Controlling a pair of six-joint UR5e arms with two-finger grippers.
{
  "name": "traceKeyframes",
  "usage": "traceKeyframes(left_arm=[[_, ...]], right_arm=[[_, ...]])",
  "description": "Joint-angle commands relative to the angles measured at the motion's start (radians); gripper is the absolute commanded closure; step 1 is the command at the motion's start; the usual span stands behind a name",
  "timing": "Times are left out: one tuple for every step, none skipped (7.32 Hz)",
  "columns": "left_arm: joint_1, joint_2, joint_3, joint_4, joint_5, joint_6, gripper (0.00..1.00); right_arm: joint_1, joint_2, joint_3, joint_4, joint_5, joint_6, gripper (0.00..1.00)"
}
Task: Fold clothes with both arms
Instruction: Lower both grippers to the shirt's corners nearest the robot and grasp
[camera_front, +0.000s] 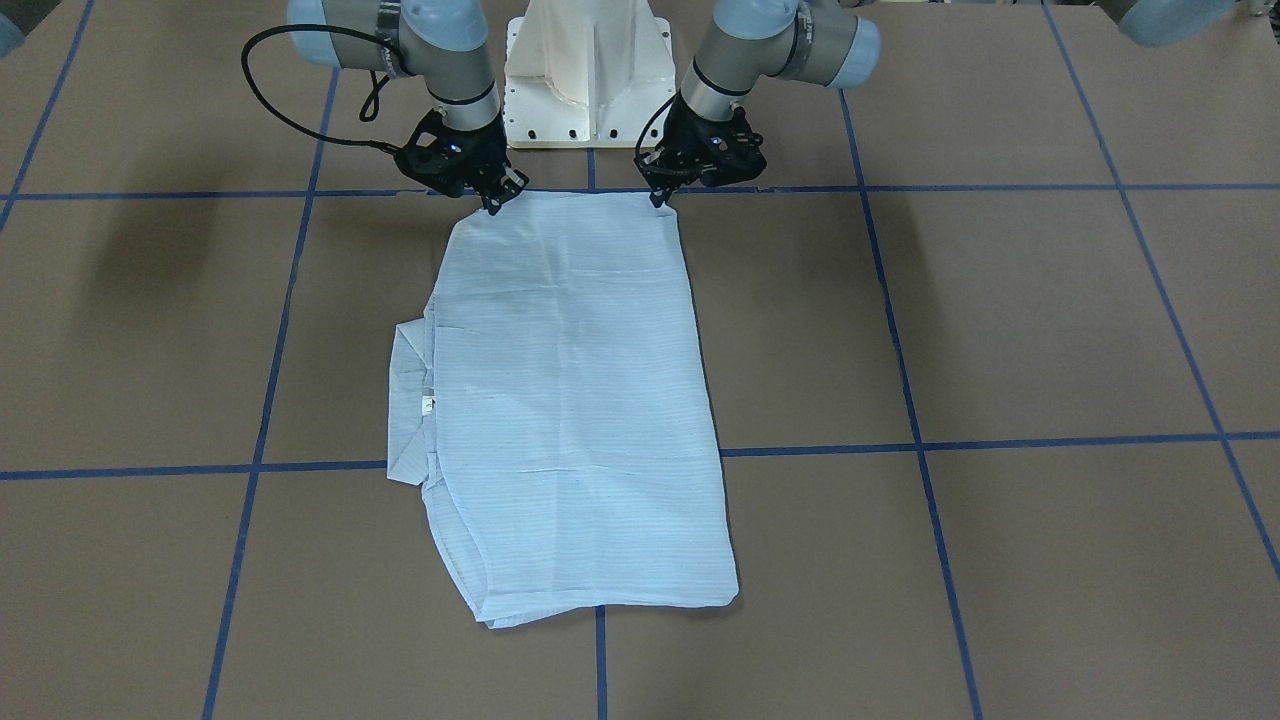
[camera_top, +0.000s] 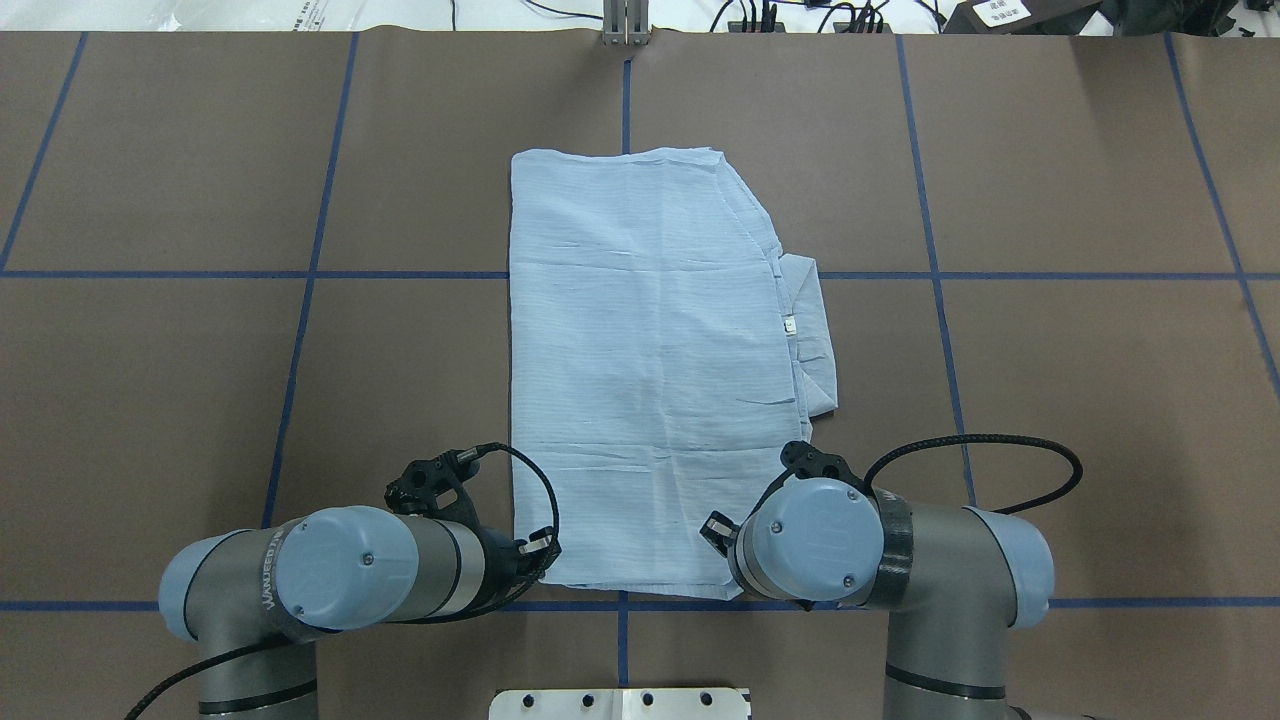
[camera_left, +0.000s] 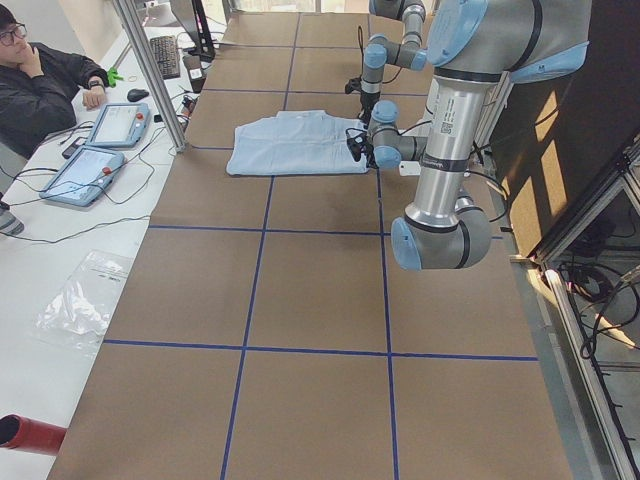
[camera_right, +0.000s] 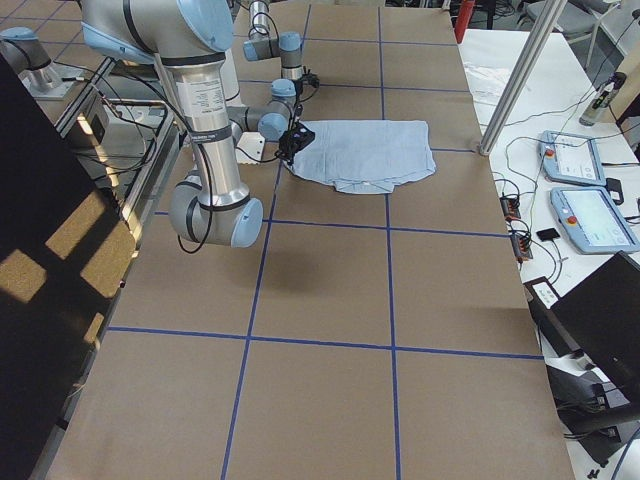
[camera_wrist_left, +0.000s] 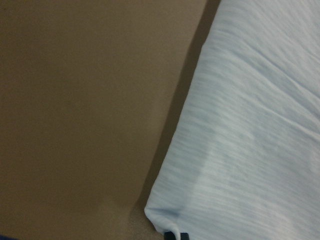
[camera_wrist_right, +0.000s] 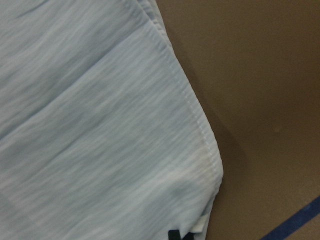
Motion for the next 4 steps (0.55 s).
traceKeyframes(left_arm=[[-0.006, 0.0, -0.012, 0.001, -0.002, 0.0, 1.0], [-0.012, 0.003, -0.034, 0.003, -0.007, 0.0, 1.0], [-0.012, 0.012, -0.063, 0.003, -0.007, 0.0, 1.0], [-0.012, 0.018, -0.1, 0.004, -0.008, 0.0, 1.0]], right_arm=[[0.004, 0.0, 0.014, -0.001, 0.001, 0.017, 1.0], [0.011, -0.001, 0.046, -0.001, 0.008, 0.012, 1.0], [0.013, -0.009, 0.072, -0.002, 0.012, 0.009, 1.0], [0.015, -0.011, 0.08, -0.001, 0.015, 0.009, 1.0]])
